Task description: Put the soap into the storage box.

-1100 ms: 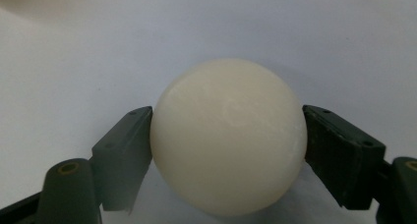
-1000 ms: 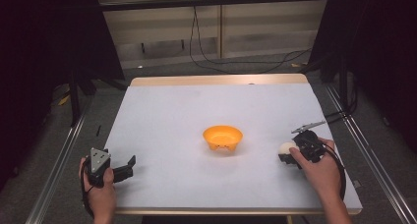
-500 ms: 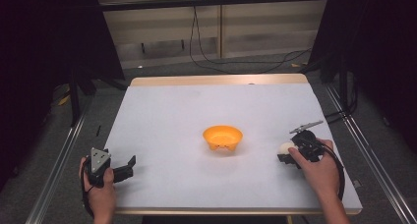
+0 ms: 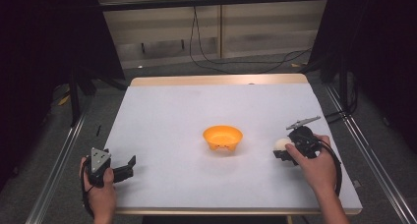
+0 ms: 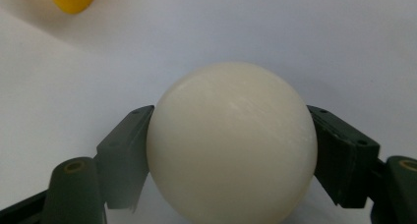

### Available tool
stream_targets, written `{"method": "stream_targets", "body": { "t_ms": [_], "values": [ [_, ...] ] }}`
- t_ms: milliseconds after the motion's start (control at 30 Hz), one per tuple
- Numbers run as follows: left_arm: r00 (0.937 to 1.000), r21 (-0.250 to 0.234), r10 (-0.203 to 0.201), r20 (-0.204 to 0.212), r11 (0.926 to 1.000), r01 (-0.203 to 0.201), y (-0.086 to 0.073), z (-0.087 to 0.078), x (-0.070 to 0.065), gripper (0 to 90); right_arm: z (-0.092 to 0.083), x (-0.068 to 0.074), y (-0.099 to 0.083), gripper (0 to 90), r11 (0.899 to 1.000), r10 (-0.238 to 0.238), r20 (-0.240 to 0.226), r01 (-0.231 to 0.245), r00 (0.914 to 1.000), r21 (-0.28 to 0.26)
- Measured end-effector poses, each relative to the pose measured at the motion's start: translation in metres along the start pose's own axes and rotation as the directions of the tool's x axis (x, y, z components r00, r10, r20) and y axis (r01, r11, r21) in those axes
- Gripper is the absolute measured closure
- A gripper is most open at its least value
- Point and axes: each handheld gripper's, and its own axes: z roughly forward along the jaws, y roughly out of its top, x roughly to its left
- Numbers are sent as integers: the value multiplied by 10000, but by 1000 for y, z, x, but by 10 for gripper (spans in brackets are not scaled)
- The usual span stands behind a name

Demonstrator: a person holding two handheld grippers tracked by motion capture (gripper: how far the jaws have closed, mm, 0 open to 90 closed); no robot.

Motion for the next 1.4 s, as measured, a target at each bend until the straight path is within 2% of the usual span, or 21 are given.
{"method": "stream_targets", "body": {
  "t_ms": [100, 367, 1000, 1400],
  "values": [
    [10000, -9, -7, 36, 10000, 7, 0, 0, 0, 18, 0, 6, 7, 245, 9997, -169, -194, 166, 9997, -153],
    [10000, 4, -12, 87, 10000, 12, 0, 0, 1, 19, 2, 16, 21, 245, 9991, -400, -442, 394, 9982, -155],
    [9999, -61, -77, 126, 10000, 78, 0, 0, 1, 20, -4, 26, 46, 245, 9966, -802, -624, 788, 9948, -250],
    [9998, -14, -27, 185, 10000, 27, 0, 0, 2, 20, -3, 39, 64, 245, 9943, -1038, -760, 1014, 9917, -342]
  ]
}}
